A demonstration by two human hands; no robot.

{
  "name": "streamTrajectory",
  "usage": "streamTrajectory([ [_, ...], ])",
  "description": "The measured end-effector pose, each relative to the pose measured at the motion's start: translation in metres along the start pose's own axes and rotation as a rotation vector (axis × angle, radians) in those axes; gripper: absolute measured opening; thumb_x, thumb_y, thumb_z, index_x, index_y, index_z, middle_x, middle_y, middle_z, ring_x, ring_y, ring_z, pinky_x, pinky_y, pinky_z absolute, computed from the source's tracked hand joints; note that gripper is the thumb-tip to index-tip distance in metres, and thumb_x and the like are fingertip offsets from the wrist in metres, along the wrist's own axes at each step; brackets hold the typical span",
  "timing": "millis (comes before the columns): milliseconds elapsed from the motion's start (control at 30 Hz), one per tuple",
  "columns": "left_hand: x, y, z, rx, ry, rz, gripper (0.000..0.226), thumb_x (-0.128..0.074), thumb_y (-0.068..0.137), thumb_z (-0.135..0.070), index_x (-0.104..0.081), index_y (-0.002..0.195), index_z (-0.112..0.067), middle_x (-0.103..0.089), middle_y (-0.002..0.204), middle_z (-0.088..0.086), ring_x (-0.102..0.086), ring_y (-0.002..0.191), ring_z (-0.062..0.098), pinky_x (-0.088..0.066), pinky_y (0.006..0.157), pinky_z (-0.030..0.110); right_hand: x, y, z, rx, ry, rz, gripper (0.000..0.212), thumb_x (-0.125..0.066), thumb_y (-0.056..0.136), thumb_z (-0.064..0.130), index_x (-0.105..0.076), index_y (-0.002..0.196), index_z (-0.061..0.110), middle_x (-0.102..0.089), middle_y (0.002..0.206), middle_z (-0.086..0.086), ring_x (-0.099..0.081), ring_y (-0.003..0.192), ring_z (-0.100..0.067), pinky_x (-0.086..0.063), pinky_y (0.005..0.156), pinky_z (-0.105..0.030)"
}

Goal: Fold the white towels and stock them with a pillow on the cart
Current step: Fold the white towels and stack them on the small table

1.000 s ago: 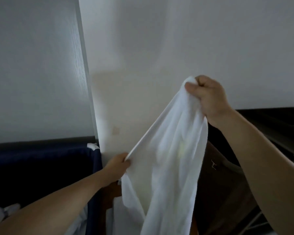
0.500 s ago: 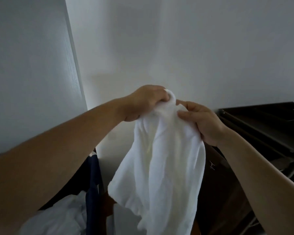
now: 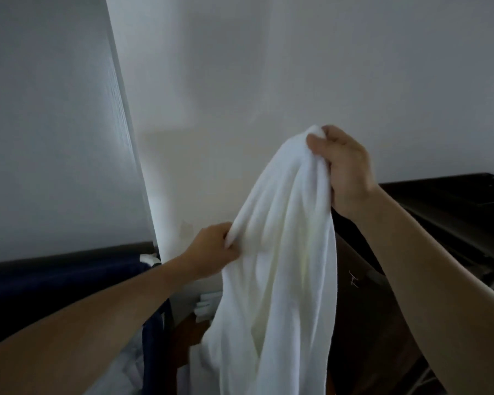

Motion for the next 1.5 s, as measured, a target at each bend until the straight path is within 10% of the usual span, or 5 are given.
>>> streamTrajectory([
  [400,0.064,0.01,-0.051,-0.047,-0.33,-0.069,0.018,-0.06,0.084,-0.028,-0.067,0.097,-0.016,-0.071,0.088,-0.003,-0.065,0.075,0.013,-0.053,0.067,0.026,0.004,-0.022,-0.086,-0.372,-0.776,0.472,0.015,-0.066,0.092,0.013,-0.066,0.096,-0.001,-0.071,0.097,-0.019,-0.068,0.089,-0.04,-0.053,0.089,-0.053],
  [567,0.064,0.013,-0.131,-0.348,0.038,-0.021,0.022,-0.064,0.087,-0.016,-0.048,0.072,-0.012,-0.047,0.066,-0.007,-0.043,0.054,0.0,-0.034,0.052,0.013,0.004,-0.029,-0.08,-0.346,-0.307,0.393,0.029,-0.065,0.093,0.012,-0.066,0.121,0.018,-0.061,0.137,-0.009,-0.064,0.117,-0.027,-0.049,0.104,-0.046],
  [900,0.011,0.009,-0.055,-0.125,-0.046,0.253,0.016,-0.079,0.081,-0.031,-0.071,0.088,-0.019,-0.072,0.083,-0.005,-0.067,0.075,0.009,-0.051,0.065,0.02,0.006,-0.045,-0.088,-0.329,-0.43,0.398,0.014,-0.065,0.076,0.034,-0.064,0.062,0.03,-0.059,0.066,0.007,-0.055,0.065,-0.013,-0.043,0.063,-0.03],
  [1300,-0.026,-0.032,0.051,0.178,-0.328,0.517,0.024,-0.072,0.09,-0.022,-0.074,0.109,-0.008,-0.075,0.11,0.005,-0.07,0.105,0.025,-0.054,0.098,0.035,0.048,-0.019,-0.069,-0.292,-0.22,0.143,0.036,-0.061,0.093,0.012,-0.06,0.059,0.023,-0.058,0.066,-0.001,-0.054,0.06,-0.015,-0.045,0.054,-0.023],
  [1500,0.014,-0.003,-0.05,-0.119,-0.226,0.373,0.014,-0.067,0.094,-0.029,-0.073,0.096,-0.016,-0.076,0.093,-0.005,-0.072,0.085,0.011,-0.056,0.071,0.023,0.008,-0.041,-0.098,-0.344,-0.348,0.36,0.04,-0.066,0.092,0.01,-0.062,0.131,0.013,-0.068,0.118,0.003,-0.065,0.111,-0.021,-0.048,0.105,-0.041],
])
Point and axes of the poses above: each hand's wrist, its own y-axis towards the middle knuckle, its own x-axis out of the back of the hand, z = x × y, the point moved 10 cm from there along y, towards the middle knuckle
